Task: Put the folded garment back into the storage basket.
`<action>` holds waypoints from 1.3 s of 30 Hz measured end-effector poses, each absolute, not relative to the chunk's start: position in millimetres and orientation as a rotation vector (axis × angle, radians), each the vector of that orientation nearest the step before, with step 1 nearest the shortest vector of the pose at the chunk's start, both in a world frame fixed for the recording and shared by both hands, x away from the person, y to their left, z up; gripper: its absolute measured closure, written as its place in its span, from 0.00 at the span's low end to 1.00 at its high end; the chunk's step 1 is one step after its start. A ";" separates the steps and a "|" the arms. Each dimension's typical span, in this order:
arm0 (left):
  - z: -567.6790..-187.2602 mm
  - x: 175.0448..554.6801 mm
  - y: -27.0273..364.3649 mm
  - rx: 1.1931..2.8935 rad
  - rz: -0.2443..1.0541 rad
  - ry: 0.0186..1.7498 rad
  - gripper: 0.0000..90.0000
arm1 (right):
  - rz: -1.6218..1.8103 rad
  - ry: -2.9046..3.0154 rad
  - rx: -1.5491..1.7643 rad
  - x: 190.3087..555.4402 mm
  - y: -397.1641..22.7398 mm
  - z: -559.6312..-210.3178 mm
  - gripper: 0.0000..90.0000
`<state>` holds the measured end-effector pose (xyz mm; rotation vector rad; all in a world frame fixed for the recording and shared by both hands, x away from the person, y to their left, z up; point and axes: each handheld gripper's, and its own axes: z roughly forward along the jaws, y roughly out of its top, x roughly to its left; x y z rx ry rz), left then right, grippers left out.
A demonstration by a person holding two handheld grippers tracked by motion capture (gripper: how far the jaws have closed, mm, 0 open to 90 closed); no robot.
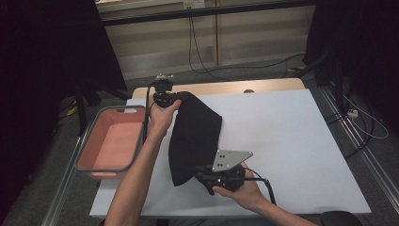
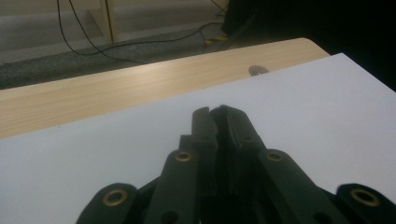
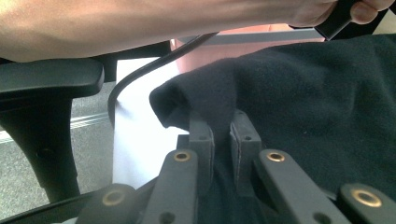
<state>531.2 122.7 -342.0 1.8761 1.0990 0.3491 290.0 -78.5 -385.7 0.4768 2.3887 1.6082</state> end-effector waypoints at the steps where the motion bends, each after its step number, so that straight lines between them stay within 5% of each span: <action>1: -340.1 531.3 124.6 1.872 0.347 1.095 0.92 | 1.608 2.389 0.473 290.3 -78.0 -384.9 0.92; 39: -294.0 522.3 184.2 1.812 0.444 1.105 0.92 | 1.751 2.334 0.390 304.6 -30.5 -357.4 0.92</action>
